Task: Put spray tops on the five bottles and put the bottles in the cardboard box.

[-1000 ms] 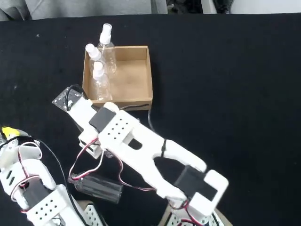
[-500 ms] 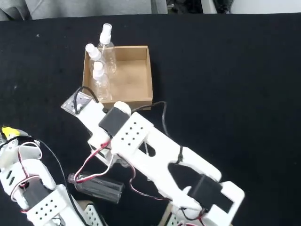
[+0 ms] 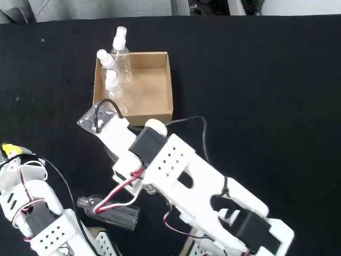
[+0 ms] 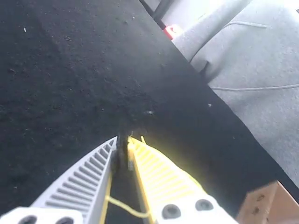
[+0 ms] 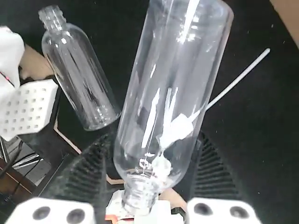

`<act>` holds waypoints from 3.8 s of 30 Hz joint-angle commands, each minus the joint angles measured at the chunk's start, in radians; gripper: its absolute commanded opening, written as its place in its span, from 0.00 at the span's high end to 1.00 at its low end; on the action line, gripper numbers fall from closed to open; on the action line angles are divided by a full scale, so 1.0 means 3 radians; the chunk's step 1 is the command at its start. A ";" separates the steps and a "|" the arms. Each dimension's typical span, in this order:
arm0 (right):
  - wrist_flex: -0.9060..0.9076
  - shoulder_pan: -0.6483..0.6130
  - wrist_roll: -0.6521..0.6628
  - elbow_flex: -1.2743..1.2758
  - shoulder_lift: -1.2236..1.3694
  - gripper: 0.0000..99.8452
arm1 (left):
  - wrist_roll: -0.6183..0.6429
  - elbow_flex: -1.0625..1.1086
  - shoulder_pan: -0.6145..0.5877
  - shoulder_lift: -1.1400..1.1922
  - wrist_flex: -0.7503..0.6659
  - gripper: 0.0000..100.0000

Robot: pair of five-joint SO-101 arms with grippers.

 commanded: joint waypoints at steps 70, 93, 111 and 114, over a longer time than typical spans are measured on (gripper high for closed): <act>-0.3069 0.2731 -0.2828 0.2458 -0.0811 0.84 | -0.0026 0.0074 0.1302 -0.0041 0.0230 0.97; -0.2982 0.2547 -0.2649 0.2504 -0.0846 0.60 | -0.0026 0.0074 0.1281 -0.0041 0.0256 0.97; -0.1867 0.2552 -0.2020 0.1874 -0.1225 0.60 | -0.0026 0.0074 0.1276 -0.0031 0.0261 0.97; -0.1683 0.2552 -0.1785 0.1854 -0.1230 0.60 | -0.0026 0.0074 0.1276 -0.0031 0.0261 0.97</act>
